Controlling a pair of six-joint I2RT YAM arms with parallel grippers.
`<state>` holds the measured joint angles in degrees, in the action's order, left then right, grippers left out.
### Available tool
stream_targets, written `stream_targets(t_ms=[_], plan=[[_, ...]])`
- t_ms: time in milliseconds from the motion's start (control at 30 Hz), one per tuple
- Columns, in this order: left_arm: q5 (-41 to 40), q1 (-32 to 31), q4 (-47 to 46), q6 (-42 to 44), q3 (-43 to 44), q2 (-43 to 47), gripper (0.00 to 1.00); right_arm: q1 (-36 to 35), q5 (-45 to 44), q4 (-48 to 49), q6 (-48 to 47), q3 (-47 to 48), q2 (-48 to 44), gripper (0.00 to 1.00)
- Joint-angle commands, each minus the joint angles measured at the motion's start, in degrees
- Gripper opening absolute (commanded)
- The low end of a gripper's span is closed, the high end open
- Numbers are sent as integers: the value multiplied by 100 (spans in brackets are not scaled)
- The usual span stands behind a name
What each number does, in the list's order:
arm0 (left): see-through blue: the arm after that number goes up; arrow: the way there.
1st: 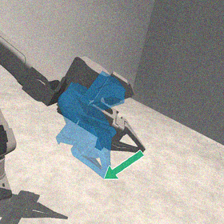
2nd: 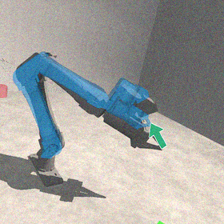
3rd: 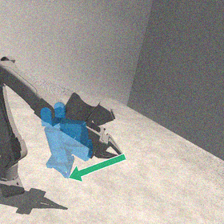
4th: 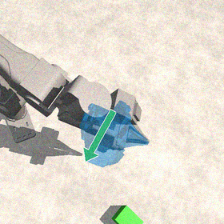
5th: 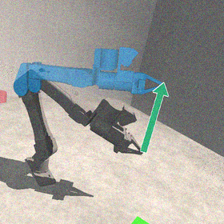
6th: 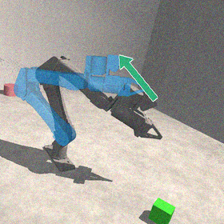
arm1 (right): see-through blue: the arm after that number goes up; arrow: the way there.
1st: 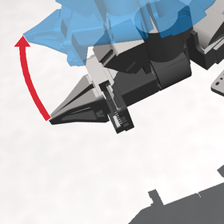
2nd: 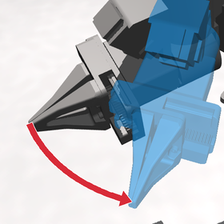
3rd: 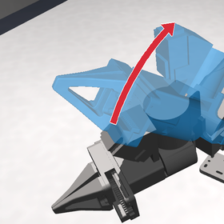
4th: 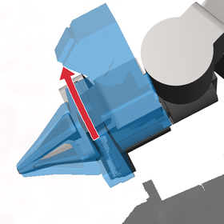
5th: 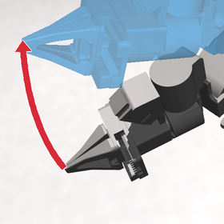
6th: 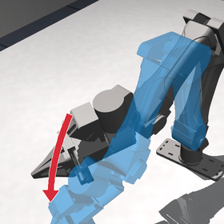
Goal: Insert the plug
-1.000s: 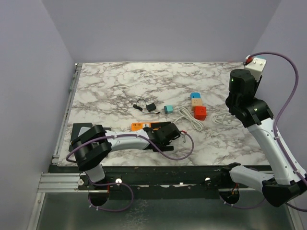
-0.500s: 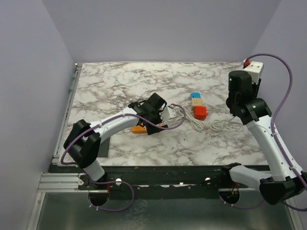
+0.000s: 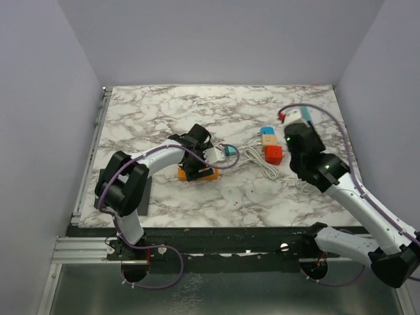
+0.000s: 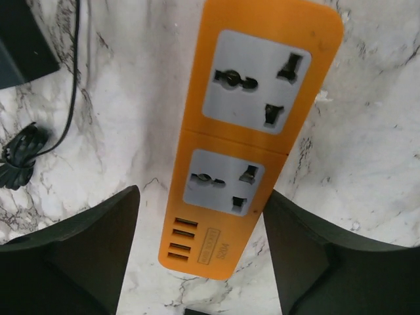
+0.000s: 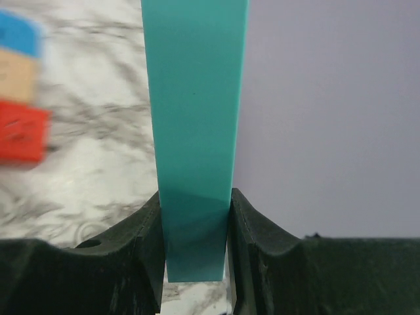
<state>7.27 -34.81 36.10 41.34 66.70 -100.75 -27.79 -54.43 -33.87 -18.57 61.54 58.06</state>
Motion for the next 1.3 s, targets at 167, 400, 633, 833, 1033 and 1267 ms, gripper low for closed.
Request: stream_targets(t_ms=[167,400,633,833,1033,1267], plan=[[380,364,224,559,-869,515,60,-2583,428,-1035,191,-795,685,3],[476,551,416,512,-1335,1204,62,-3399,538,-1007,604,-1470,1021,4],[788,838,591,363,-1124,1485,71,-3939,-126,-458,1225,-1669,2234,5],[1211,1391,730,-57,-399,1399,88,-3966,-158,-288,1165,-1381,2817,11],[1650,2111,951,-459,599,941,90,-4099,296,-232,1263,-987,3319,18],[1833,2213,994,-560,1227,810,94,-4384,888,-305,1760,-709,3894,51]])
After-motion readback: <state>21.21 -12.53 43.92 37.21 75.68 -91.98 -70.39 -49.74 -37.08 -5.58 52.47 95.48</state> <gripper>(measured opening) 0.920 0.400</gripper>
